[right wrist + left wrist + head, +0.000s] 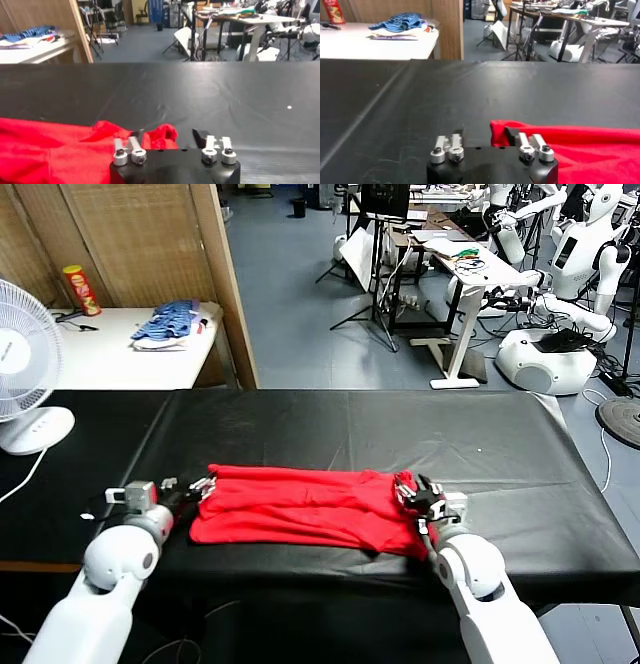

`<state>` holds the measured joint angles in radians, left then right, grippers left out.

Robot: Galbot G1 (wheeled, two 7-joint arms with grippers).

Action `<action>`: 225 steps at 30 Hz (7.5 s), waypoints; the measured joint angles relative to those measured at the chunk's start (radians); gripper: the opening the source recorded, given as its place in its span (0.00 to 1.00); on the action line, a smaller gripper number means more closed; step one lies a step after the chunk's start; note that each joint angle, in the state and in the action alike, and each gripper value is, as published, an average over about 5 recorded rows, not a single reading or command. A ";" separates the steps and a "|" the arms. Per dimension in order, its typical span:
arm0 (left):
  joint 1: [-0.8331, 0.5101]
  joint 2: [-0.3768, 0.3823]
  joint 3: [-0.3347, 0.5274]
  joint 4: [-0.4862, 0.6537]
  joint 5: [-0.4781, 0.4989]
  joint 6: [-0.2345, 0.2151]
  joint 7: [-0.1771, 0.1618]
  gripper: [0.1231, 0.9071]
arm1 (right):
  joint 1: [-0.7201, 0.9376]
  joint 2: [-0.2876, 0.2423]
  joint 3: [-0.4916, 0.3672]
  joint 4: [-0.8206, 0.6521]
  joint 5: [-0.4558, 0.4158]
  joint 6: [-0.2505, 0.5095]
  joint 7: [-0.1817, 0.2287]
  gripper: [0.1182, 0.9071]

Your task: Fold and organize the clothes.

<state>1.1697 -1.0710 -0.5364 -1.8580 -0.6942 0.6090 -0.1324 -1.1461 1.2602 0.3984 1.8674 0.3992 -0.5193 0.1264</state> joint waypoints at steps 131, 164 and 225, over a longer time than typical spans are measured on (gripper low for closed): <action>0.111 -0.103 -0.001 -0.099 0.097 -0.188 0.062 0.86 | 0.116 0.115 -0.299 -0.030 -0.271 0.039 -0.033 0.86; 0.059 -0.090 -0.031 0.088 -0.386 -0.133 0.094 0.07 | -0.102 0.080 -0.095 0.231 -0.143 0.044 -0.043 0.86; 0.192 0.022 0.187 -0.299 0.449 -0.337 0.064 0.85 | 0.041 0.107 -0.233 0.100 0.215 -0.140 0.030 0.86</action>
<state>1.3614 -1.0487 -0.3499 -2.1572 -0.2452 0.2719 -0.0680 -1.1051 1.3676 0.1658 1.9675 0.6142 -0.6593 0.1559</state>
